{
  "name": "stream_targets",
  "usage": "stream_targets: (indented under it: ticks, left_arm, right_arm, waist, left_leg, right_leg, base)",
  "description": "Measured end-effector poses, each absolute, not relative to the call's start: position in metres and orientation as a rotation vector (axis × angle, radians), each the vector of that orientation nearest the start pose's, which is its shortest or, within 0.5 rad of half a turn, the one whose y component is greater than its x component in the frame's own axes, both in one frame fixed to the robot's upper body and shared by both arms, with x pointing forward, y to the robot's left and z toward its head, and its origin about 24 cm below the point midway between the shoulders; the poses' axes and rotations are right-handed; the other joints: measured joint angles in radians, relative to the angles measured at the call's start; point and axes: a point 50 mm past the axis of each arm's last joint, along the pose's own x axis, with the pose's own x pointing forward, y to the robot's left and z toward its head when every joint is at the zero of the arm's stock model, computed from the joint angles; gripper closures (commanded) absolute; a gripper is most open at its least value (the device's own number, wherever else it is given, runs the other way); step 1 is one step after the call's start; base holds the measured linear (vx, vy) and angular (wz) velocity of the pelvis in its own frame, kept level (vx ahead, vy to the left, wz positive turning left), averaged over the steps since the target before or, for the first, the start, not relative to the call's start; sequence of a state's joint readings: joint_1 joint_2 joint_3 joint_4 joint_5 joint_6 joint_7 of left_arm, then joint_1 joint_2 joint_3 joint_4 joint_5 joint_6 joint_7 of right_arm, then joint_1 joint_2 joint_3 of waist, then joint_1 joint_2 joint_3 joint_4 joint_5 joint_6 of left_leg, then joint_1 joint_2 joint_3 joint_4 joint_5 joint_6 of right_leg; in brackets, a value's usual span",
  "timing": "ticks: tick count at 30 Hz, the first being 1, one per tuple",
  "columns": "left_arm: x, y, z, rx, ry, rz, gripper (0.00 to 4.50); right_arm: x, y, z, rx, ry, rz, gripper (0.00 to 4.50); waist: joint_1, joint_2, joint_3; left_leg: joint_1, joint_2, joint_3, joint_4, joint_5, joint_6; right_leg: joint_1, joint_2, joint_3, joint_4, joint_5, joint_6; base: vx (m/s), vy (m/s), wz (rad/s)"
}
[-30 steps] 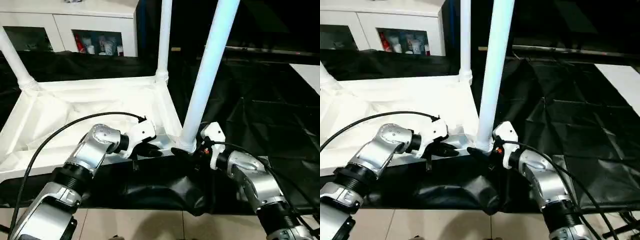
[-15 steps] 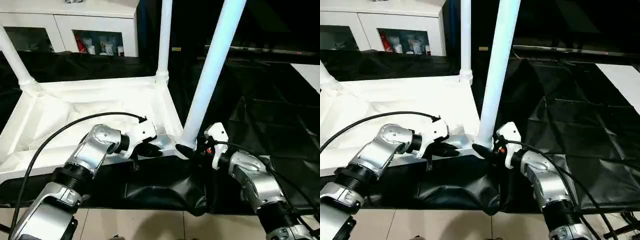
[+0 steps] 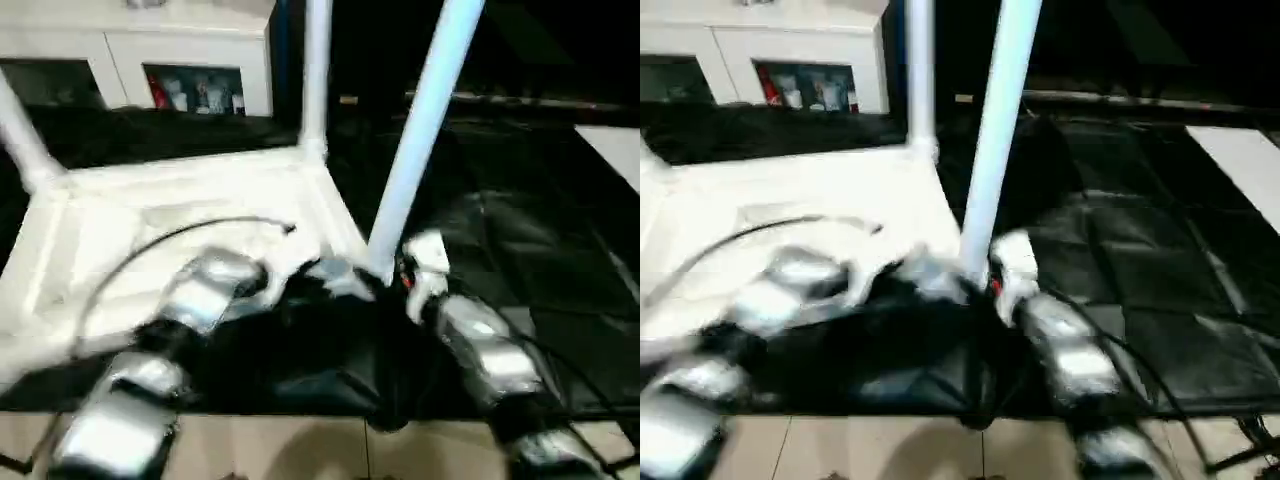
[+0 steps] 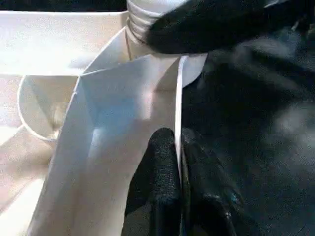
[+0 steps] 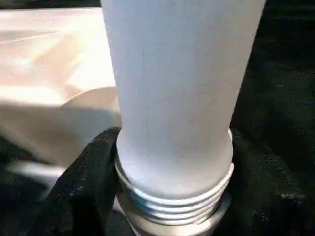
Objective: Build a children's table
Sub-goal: Rotate leg to tighten
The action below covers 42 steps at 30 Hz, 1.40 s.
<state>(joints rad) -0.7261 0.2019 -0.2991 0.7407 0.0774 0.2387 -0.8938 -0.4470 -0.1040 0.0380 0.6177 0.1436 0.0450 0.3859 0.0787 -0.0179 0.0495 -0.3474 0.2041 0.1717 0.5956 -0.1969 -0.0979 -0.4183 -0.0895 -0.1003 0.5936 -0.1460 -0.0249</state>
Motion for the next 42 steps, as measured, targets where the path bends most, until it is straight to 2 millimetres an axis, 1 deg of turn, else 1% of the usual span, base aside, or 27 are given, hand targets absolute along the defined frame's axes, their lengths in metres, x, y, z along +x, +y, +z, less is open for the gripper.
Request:
stream_targets:
  ticks: [3, 5, 8, 10, 14, 15, 16, 18, 20, 21, 24, 26, 28, 29, 30, 31, 33, 35, 37, 40, 42]
  left_arm:
    - [0.348, 0.073, 0.047, 0.336, 0.496, -1.001, 4.50]
    - [0.352, 0.063, 0.048, 0.322, 0.497, -0.960, 4.50]
    - [0.355, 0.051, 0.049, 0.315, 0.495, -0.913, 4.50]
    - [0.357, 0.048, 0.049, 0.315, 0.495, -0.902, 4.50]
    - [0.359, 0.049, 0.050, 0.328, 0.484, -0.897, 4.50]
    - [0.359, 0.050, 0.051, 0.331, 0.480, -0.901, 4.50]
    - [0.359, 0.050, 0.051, 0.333, 0.476, -0.904, 4.50]
    - [0.360, 0.055, 0.052, 0.347, 0.458, -0.906, 4.50]
    - [0.361, 0.062, 0.052, 0.355, 0.451, -0.915, 4.50]
    - [0.360, 0.064, 0.052, 0.356, 0.443, -0.929, 4.50]
    - [0.357, 0.071, 0.051, 0.364, 0.424, -0.979, 4.50]
    - [0.353, 0.077, 0.050, 0.374, 0.415, -1.021, 4.50]
    - [0.351, 0.083, 0.050, 0.386, 0.407, -1.052, 4.50]
    - [0.349, 0.087, 0.050, 0.393, 0.402, -1.080, 4.50]
    - [0.347, 0.089, 0.050, 0.398, 0.399, -1.099, 4.50]
    - [0.345, 0.093, 0.050, 0.398, 0.399, -1.124, 4.50]
    - [0.340, 0.102, 0.049, 0.390, 0.402, -1.171, 4.50]
    - [0.335, 0.107, 0.049, 0.384, 0.405, -1.215, 4.50]
    - [0.331, 0.108, 0.050, 0.383, 0.400, -1.251, 4.50]
    - [0.322, 0.106, 0.050, 0.369, 0.388, -1.316, 4.50]
    - [0.321, 0.106, 0.051, 0.373, 0.387, -1.333, 4.50]
  right_arm:
    - [0.336, -0.118, 0.023, 0.044, 0.249, 0.329, 1.74]
    - [0.343, -0.111, 0.025, 0.054, 0.260, 0.261, 1.74]
    - [0.352, -0.109, 0.028, 0.055, 0.275, 0.171, 1.74]
    - [0.355, -0.107, 0.029, 0.054, 0.274, 0.140, 1.74]
    - [0.356, -0.107, 0.030, 0.064, 0.262, 0.128, 1.74]
    - [0.356, -0.108, 0.030, 0.072, 0.257, 0.132, 1.39]
    - [0.356, -0.108, 0.030, 0.075, 0.253, 0.135, 1.18]
    - [0.355, -0.110, 0.032, 0.087, 0.226, 0.168, 1.18]
    - [0.352, -0.115, 0.032, 0.081, 0.204, 0.220, 0.85]
    - [0.350, -0.118, 0.032, 0.070, 0.195, 0.243, 0.85]
    - [0.345, -0.130, 0.035, 0.023, 0.173, 0.330, 0.54]
    - [0.339, -0.140, 0.038, -0.023, 0.166, 0.415, 0.35]
    - [0.336, -0.145, 0.041, -0.060, 0.165, 0.475, 0.33]
    - [0.332, -0.149, 0.043, -0.091, 0.166, 0.526, 0.16]
    - [0.328, -0.154, 0.044, -0.114, 0.174, 0.571, 0.16]
    - [0.323, -0.158, 0.044, -0.145, 0.185, 0.629, 0.06]
    - [0.314, -0.165, 0.042, -0.173, 0.213, 0.719, 0.06]
    - [0.308, -0.168, 0.038, -0.169, 0.247, 0.775, 0.06]
    - [0.306, -0.164, 0.038, -0.161, 0.254, 0.817, 0.06]
    - [0.305, -0.161, 0.043, -0.163, 0.242, 0.871, 0.06]
    - [0.304, -0.161, 0.044, -0.165, 0.245, 0.888, 0.06]
  waist:
    - [-0.005, 0.007, -0.004]
    - [-0.003, 0.008, -0.004]
    - [0.000, 0.009, -0.004]
    - [0.004, 0.009, -0.005]
    - [0.008, 0.010, -0.004]
    - [0.008, 0.011, -0.004]
    - [0.008, 0.012, -0.003]
    - [0.007, 0.014, -0.002]
    - [0.002, 0.014, -0.001]
    - [0.003, 0.014, -0.001]
    - [0.008, 0.014, -0.001]
    - [0.011, 0.014, -0.001]
    - [0.011, 0.014, -0.001]
    - [0.012, 0.014, -0.001]
    - [0.013, 0.014, -0.001]
    - [0.014, 0.014, -0.001]
    - [0.012, 0.014, -0.001]
    - [0.011, 0.014, -0.001]
    - [0.012, 0.015, 0.000]
    - [0.020, 0.015, 0.000]
    - [0.023, 0.015, 0.000]
  left_leg:
    - [0.000, -0.002, 0.000, 0.000, 0.000, 0.000]
    - [-0.001, -0.002, 0.000, 0.000, 0.000, 0.000]
    - [-0.002, -0.002, 0.000, -0.001, 0.000, 0.000]
    - [-0.002, -0.002, 0.000, -0.001, 0.000, 0.001]
    - [-0.003, -0.002, 0.000, -0.003, 0.000, 0.001]
    - [-0.003, -0.002, 0.000, -0.003, 0.000, 0.001]
    - [-0.003, -0.002, 0.001, -0.003, 0.000, 0.001]
    - [-0.003, -0.002, 0.001, -0.003, 0.000, 0.001]
    - [-0.003, -0.001, 0.000, -0.003, 0.000, 0.001]
    - [-0.003, -0.001, 0.001, -0.004, 0.000, 0.001]
    - [-0.003, 0.000, 0.001, -0.005, 0.000, 0.001]
    - [-0.003, 0.000, 0.001, -0.005, 0.000, 0.001]
    - [-0.003, 0.000, 0.001, -0.005, 0.000, 0.002]
    - [-0.003, 0.000, 0.001, -0.005, 0.000, 0.002]
    - [-0.003, 0.000, 0.001, -0.005, 0.000, 0.002]
    - [-0.003, 0.000, 0.001, -0.005, 0.000, 0.002]
    - [-0.002, 0.000, 0.001, -0.005, 0.000, 0.002]
    - [-0.002, 0.000, 0.001, -0.005, 0.000, 0.002]
    - [-0.003, 0.000, 0.001, -0.005, 0.000, 0.002]
    - [-0.003, 0.000, 0.001, -0.005, 0.000, 0.002]
    - [-0.003, 0.000, 0.001, -0.005, 0.000, 0.002]
  right_leg:
    - [0.000, -0.002, 0.000, 0.000, 0.000, 0.000]
    - [0.000, -0.002, 0.000, 0.000, 0.000, 0.000]
    - [0.000, -0.002, 0.000, 0.000, 0.000, 0.001]
    - [0.000, -0.002, 0.000, 0.000, -0.001, 0.002]
    - [-0.001, -0.002, 0.000, 0.000, 0.000, 0.001]
    - [-0.001, -0.002, 0.000, 0.000, 0.000, 0.001]
    - [-0.002, -0.002, 0.000, 0.000, 0.000, 0.001]
    - [-0.002, -0.002, 0.000, 0.000, 0.000, 0.001]
    - [-0.003, -0.001, 0.000, 0.000, -0.001, 0.002]
    - [-0.003, -0.001, 0.000, 0.000, -0.001, 0.002]
    - [-0.003, -0.001, -0.001, 0.000, -0.001, 0.003]
    - [-0.002, -0.001, -0.001, 0.001, -0.001, 0.003]
    - [-0.002, -0.001, -0.001, 0.001, -0.001, 0.003]
    - [-0.002, -0.001, -0.001, 0.000, -0.001, 0.003]
    - [-0.002, -0.001, -0.001, 0.000, -0.002, 0.003]
    - [-0.001, -0.002, -0.001, 0.000, -0.002, 0.003]
    - [-0.001, -0.001, -0.001, 0.001, -0.002, 0.003]
    - [-0.002, -0.001, -0.001, 0.001, -0.002, 0.003]
    - [-0.002, -0.002, -0.001, 0.001, -0.002, 0.003]
    - [-0.001, -0.002, -0.002, 0.000, -0.002, 0.004]
    - [-0.002, -0.002, -0.002, 0.000, -0.002, 0.004]
  base:
    - [0.000, 0.000, 0.00]
    - [0.000, 0.000, 0.00]
    - [0.000, 0.000, 0.00]
    - [0.000, 0.000, 0.00]
    - [0.000, 0.000, 0.00]
    - [0.000, 0.000, 0.00]
    - [0.000, 0.000, 0.00]
    - [0.000, 0.000, 0.00]
    - [0.000, 0.000, 0.00]
    - [0.000, 0.000, 0.00]
    - [0.000, 0.000, 0.00]
    - [0.000, 0.000, 0.00]
    - [0.000, 0.000, 0.00]
    - [0.000, 0.000, 0.00]
    - [0.000, 0.000, 0.00]
    - [0.000, 0.000, 0.00]
    - [0.000, 0.000, 0.00]
    - [0.000, 0.000, 0.00]
    - [0.000, 0.000, 0.00]
    - [0.000, 0.000, 0.00]
    - [0.000, 0.000, 0.00]
